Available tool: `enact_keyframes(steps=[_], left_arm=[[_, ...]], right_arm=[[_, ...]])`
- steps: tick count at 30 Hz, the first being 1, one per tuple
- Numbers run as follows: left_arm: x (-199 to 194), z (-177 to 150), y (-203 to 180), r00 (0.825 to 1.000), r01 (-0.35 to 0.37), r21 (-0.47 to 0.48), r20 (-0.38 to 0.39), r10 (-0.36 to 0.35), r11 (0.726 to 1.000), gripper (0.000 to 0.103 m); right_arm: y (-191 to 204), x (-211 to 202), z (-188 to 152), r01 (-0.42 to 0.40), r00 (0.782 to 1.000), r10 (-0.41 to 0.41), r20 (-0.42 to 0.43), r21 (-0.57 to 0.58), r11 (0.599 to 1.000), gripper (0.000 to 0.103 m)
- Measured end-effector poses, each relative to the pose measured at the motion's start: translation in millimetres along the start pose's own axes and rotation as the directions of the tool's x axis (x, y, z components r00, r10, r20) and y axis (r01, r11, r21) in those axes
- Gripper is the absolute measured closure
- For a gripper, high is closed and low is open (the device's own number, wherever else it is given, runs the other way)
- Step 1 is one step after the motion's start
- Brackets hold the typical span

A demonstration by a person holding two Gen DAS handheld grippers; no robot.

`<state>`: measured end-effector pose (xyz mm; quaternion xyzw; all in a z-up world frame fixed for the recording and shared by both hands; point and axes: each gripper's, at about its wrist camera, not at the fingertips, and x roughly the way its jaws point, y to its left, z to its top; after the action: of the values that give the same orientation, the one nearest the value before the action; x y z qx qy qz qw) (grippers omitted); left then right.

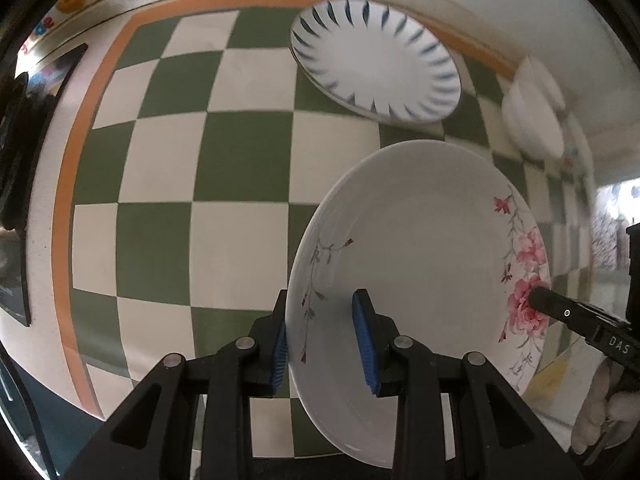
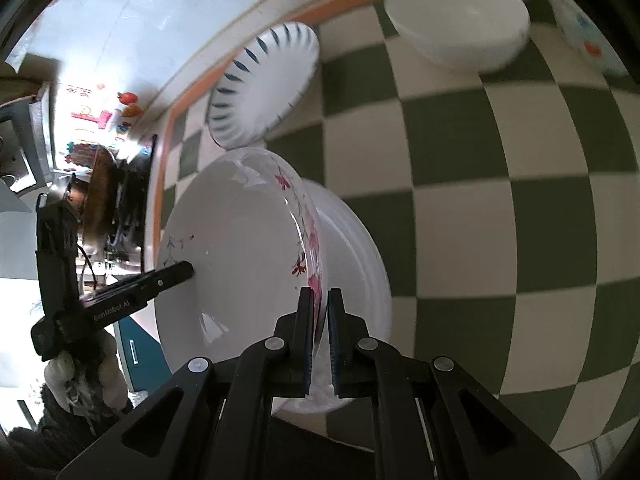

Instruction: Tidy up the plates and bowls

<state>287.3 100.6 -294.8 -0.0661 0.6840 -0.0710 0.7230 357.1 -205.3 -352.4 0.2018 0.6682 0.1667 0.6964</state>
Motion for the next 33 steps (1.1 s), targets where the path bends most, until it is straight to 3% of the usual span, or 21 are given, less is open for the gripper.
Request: enact_keyframes(steps=[8, 16, 26, 33], left_arm=[[12.8, -9.3, -14.4, 0.998, -0.057, 0.052, -0.038, 0.059, 0.997, 0.075], [22.6, -13.3, -22.0, 0.988, -0.136, 0.089, -0.059, 0.142, 0.987, 0.076], [23.1, -12.3, -28.1, 0.990, -0.129, 0.089, -0.052, 0.134, 0.988, 0.076], [-6.1, -10.9, -10.5, 0.991, -0.130, 0.052, -0.017, 0.131, 0.990, 0.076]], right_arm=[[-20.3, 17.2, -16.4, 0.016, 0.999, -0.016, -0.037, 0.016, 1.000, 0.095], [-11.5, 22.7, -18.1, 0.052, 0.997, -0.053, -0.052, -0.015, 0.999, 0.095], [-6.4, 20.4, -14.9, 0.091, 0.994, -0.091, -0.068, 0.007, 0.996, 0.092], [-5.5, 5.5, -8.5, 0.143, 0.988, -0.142, -0.068, 0.014, 0.990, 0.092]])
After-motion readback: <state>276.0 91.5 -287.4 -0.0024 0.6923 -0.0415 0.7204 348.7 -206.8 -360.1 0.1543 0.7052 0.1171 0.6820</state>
